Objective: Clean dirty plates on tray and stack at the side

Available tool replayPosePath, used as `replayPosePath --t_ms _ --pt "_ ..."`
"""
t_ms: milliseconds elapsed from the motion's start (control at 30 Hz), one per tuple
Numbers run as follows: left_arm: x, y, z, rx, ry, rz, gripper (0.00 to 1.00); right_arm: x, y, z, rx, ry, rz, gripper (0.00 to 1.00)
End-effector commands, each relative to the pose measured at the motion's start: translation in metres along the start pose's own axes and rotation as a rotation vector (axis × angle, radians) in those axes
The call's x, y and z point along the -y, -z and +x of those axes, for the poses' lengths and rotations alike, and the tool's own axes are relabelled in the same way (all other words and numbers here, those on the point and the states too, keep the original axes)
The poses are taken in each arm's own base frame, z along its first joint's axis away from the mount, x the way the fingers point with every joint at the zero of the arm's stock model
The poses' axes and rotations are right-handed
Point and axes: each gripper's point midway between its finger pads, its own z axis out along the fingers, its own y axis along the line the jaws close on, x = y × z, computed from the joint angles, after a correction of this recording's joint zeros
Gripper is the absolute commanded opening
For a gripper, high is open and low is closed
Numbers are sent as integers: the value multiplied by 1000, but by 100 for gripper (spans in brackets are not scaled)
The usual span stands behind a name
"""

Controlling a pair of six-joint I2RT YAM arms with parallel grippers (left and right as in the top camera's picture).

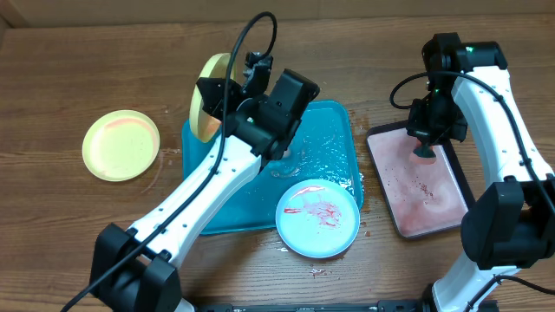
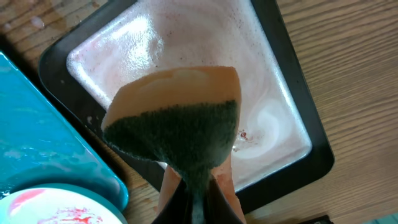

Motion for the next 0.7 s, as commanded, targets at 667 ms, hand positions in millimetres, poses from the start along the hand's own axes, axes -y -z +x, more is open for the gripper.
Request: replayPosePath --t_ms 667 --pt "16 27 -13 73 23 60 4 2 2 -3 21 -13 3 4"
